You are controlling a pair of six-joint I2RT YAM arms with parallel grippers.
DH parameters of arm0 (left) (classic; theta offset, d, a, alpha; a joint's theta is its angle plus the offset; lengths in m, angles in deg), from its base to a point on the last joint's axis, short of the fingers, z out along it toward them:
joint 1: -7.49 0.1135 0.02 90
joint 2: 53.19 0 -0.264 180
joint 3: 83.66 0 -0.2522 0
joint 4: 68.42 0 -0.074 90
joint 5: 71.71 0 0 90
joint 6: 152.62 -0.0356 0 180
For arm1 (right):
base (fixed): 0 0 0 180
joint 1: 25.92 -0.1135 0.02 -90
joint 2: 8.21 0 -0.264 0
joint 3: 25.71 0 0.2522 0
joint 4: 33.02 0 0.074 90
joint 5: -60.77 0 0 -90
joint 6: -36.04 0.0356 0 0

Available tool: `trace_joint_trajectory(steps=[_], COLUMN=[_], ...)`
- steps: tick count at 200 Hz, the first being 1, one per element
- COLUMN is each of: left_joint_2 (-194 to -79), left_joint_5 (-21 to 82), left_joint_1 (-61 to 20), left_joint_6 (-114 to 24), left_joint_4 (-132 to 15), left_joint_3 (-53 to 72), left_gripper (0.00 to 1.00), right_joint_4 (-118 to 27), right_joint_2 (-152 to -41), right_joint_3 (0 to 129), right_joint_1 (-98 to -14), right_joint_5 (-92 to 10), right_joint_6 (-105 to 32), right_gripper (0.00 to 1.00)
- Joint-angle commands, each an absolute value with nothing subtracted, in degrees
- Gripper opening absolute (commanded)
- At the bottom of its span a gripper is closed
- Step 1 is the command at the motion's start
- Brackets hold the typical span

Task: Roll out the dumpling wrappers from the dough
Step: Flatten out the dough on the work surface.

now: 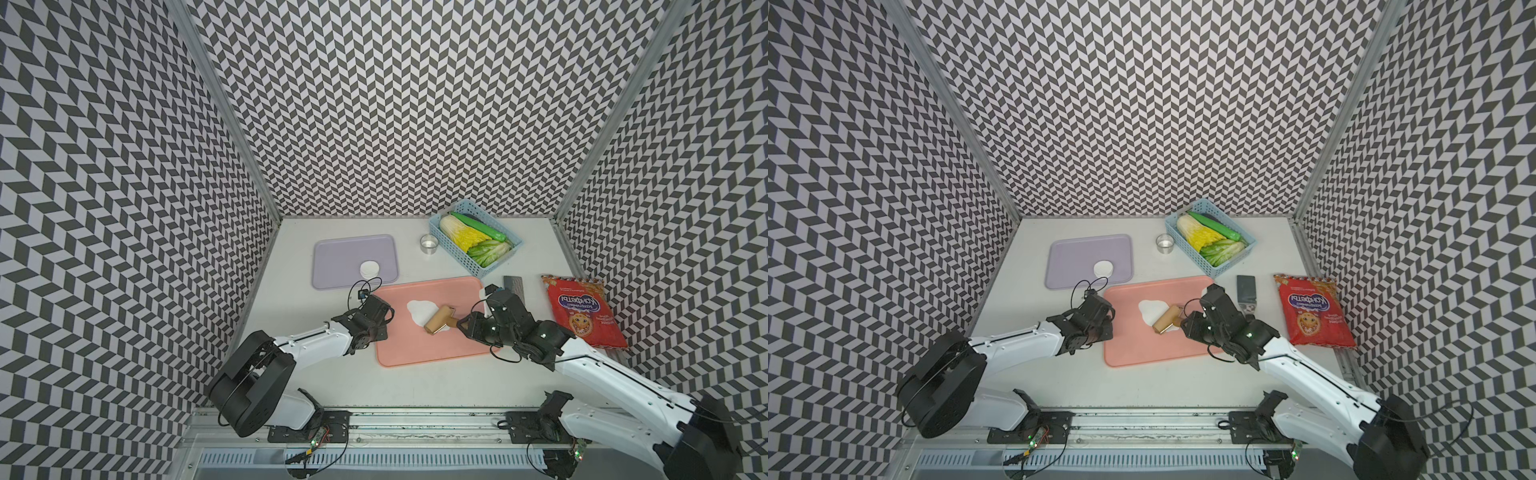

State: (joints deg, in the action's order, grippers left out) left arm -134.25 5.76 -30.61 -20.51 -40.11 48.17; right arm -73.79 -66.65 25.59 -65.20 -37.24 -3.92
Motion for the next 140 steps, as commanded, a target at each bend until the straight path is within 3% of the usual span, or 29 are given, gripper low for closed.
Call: trace_joint_trajectory(steps=[1, 54, 140], left_joint_2=[-135.7, -135.8, -135.1], left_joint_5=[6.8, 6.8, 6.3], left_joint_1=[-30.7, -30.7, -30.7], left_joint_6=[-21.9, -21.9, -21.9], left_joint_4=[-38.0, -37.6, -37.0], left_joint_3=[48.6, 48.3, 48.6], left_gripper=[0.0, 0.0, 0.0], right_joint_4=[-74.9, -71.1, -61.8], right_joint_2=[-68.6, -79.3, -92.3], right_joint_3=[22.3, 21.9, 25.4], right_joint_1=[-65.2, -65.0, -64.9], right_joint_5=[-39.4, -34.2, -36.0], right_joint_6=[-6.3, -7.8, -7.1], right_gripper=[0.0, 0.0, 0.0])
